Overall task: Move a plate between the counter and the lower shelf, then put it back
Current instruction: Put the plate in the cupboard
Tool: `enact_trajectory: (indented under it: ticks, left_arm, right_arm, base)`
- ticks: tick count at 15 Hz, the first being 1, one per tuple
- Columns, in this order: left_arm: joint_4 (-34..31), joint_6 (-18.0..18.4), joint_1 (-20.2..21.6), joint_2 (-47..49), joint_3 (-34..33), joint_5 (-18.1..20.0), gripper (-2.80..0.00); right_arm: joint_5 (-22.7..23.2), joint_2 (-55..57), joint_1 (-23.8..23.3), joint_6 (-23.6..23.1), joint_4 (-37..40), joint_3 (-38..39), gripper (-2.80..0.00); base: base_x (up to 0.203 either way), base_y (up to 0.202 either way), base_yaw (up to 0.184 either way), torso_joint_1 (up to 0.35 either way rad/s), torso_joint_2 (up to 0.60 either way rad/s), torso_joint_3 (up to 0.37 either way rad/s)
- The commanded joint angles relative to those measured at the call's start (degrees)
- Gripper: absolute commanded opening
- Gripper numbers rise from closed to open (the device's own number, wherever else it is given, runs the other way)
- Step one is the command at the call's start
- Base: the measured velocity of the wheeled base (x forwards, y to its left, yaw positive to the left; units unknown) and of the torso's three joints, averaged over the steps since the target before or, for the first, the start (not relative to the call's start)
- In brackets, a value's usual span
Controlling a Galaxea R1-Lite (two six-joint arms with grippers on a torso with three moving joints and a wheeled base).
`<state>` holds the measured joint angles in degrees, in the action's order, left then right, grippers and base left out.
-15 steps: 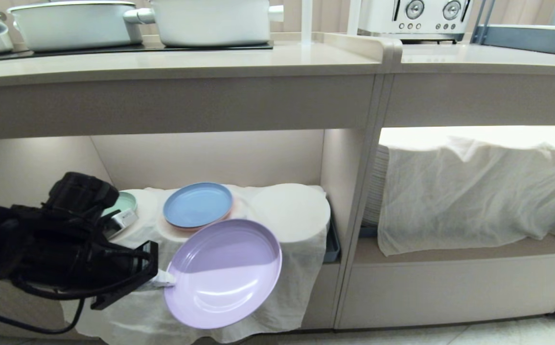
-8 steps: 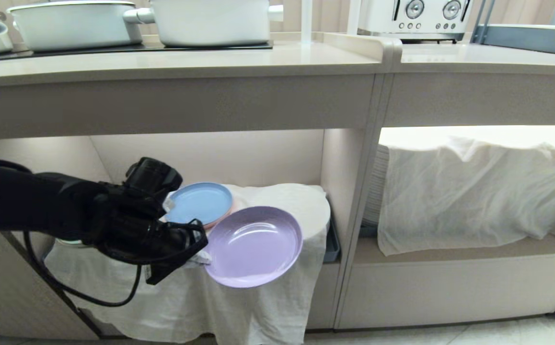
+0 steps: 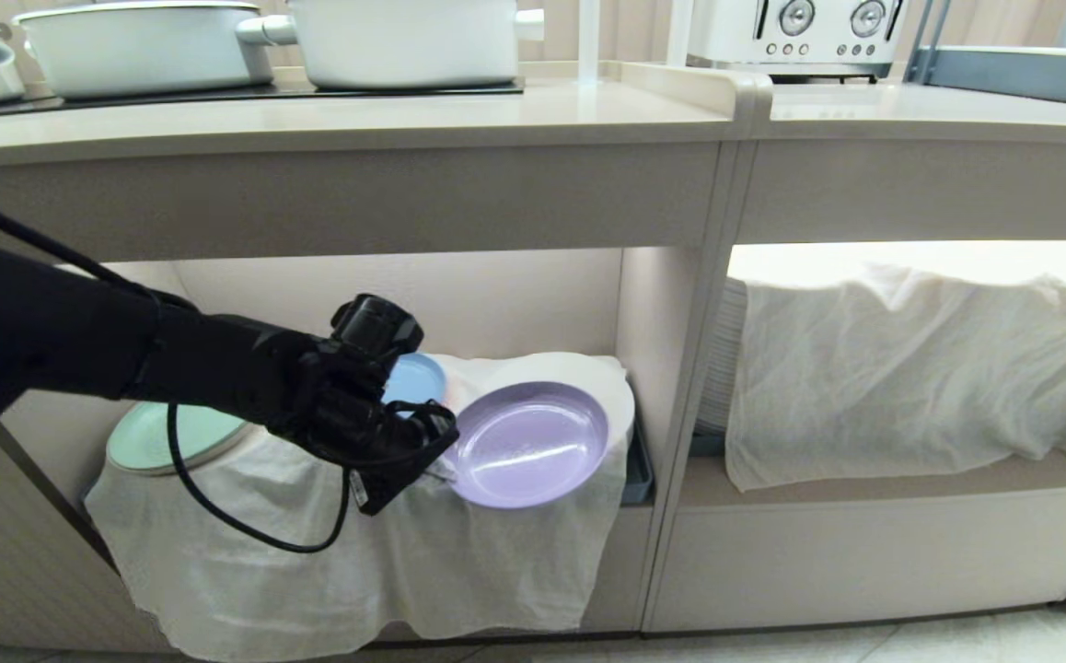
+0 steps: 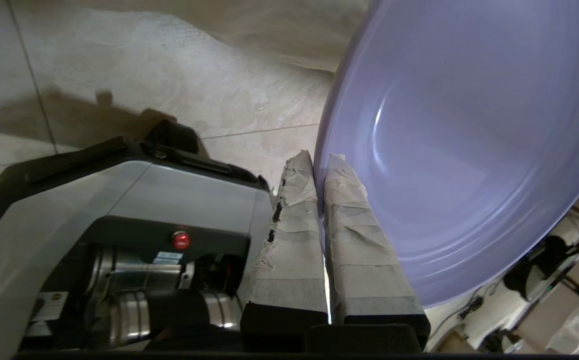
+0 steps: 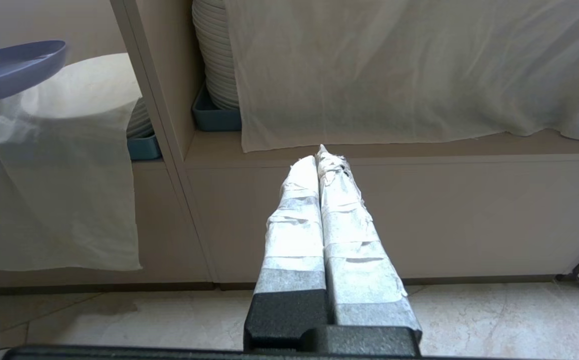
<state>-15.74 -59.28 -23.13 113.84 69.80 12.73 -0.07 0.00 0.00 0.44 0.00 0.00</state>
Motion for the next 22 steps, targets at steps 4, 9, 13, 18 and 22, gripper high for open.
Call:
enact_trajectory:
  ticks: [4,9,13,18,22]
  left_arm:
    - [-0.08,-4.85,-0.27,7.22,6.25,-0.81,-2.80]
    - [-0.10,-6.36,-1.81,12.64,12.89,-4.72,-2.80]
    - [-0.26,-7.51,-2.85,16.56,19.83,-6.86,-2.80]
    - [-0.35,-6.82,-3.07,20.64,23.96,-11.75,-2.80]
    - [-0.79,-6.73,-2.98,21.70,26.88,-11.94,-2.80]
  right_arm:
    - [-0.01,0.00,0.00,0.00,0.00,0.00,-2.80]
    - [-0.01,0.00,0.00,0.00,0.00,0.00,-2.80]
    - [-0.01,0.00,0.00,0.00,0.00,0.00,-2.80]
    - [-0.01,0.00,0.00,0.00,0.00,0.00,-2.80]
    - [-0.01,0.00,0.00,0.00,0.00,0.00,-2.80]
  base:
    - [0.000,0.000,0.000,0.000,0.00,0.000]
    - [0.000,0.000,0.000,0.000,0.00,0.000]
    - [0.000,0.000,0.000,0.000,0.00,0.000]
    - [0.000,0.000,0.000,0.000,0.00,0.000]
    - [0.000,0.000,0.000,0.000,0.00,0.000]
